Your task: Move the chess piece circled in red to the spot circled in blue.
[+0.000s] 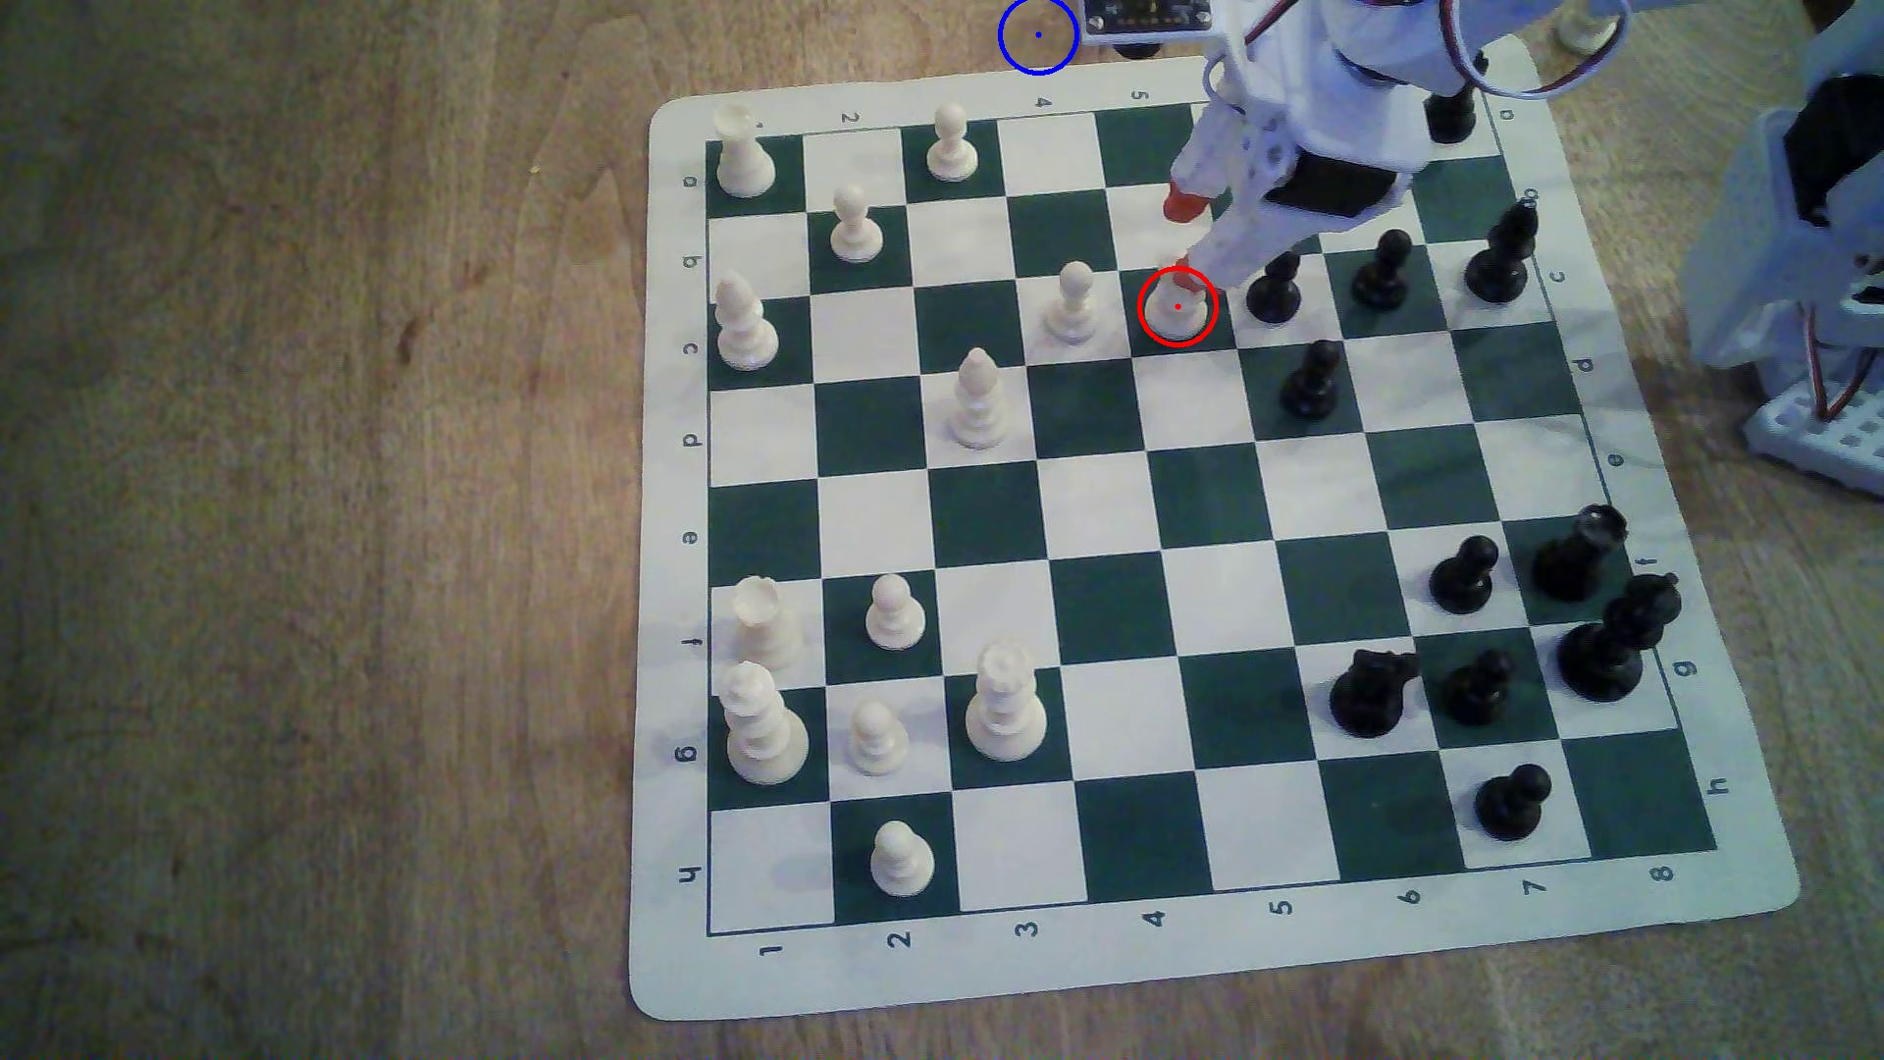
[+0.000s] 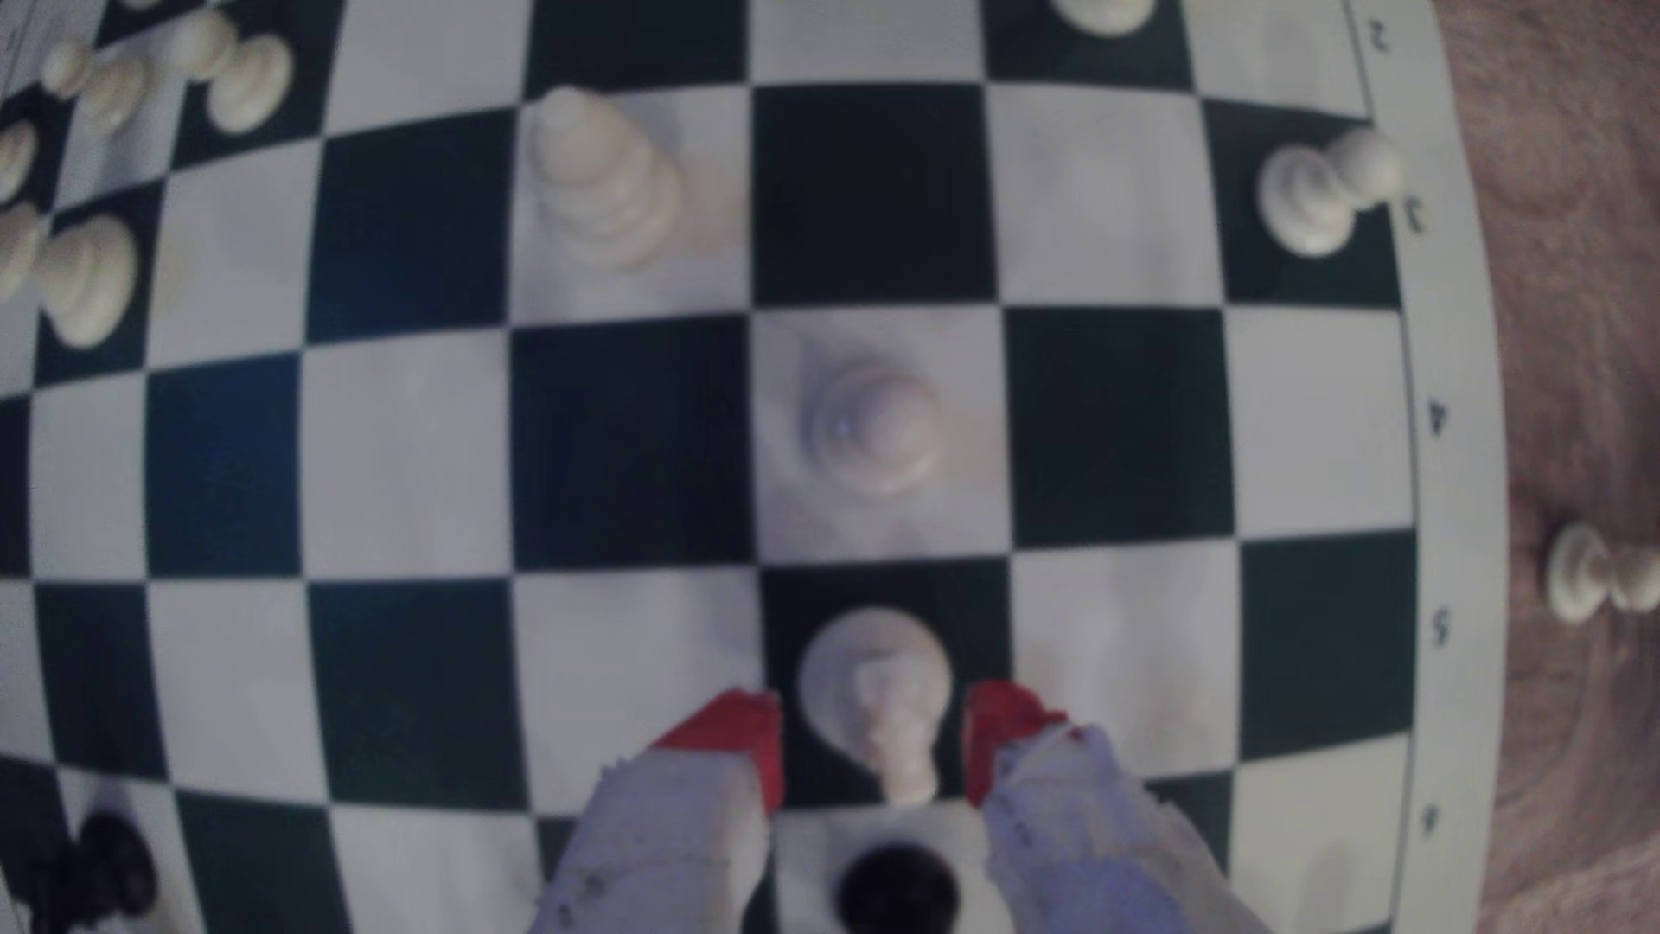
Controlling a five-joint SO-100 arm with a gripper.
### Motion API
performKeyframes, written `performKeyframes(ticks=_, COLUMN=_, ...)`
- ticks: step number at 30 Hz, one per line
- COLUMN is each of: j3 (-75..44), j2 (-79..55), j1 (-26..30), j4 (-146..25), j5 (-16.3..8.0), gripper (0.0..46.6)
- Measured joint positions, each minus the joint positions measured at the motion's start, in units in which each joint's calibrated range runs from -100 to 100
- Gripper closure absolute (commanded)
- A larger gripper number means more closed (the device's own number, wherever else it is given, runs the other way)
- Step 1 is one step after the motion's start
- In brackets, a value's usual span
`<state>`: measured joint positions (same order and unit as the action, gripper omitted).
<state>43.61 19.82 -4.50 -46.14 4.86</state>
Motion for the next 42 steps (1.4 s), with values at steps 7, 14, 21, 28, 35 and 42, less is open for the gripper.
performKeyframes(ticks=7, j3=0.0, j2=-3.2, j1=-0.1, j4=4.5, j5=-0.6, gripper=32.6)
performKeyframes(ticks=14, j3=0.0, j2=-3.6, j1=-0.1, j4=2.9, j5=-0.8, gripper=32.8)
performKeyframes(ticks=21, j3=0.0, j2=-4.3, j1=-1.0, j4=2.9, j5=-0.8, gripper=33.8)
performKeyframes(ticks=28, j3=0.0, j2=-7.3, j1=-2.1, j4=2.9, j5=-0.8, gripper=34.1)
performKeyframes(ticks=35, j3=0.0, j2=-7.3, j1=-1.9, j4=3.0, j5=-0.9, gripper=35.3)
performKeyframes(ticks=42, j3=0.0, j2=-7.3, j1=-0.1, j4=3.0, j5=-1.9, gripper=41.5)
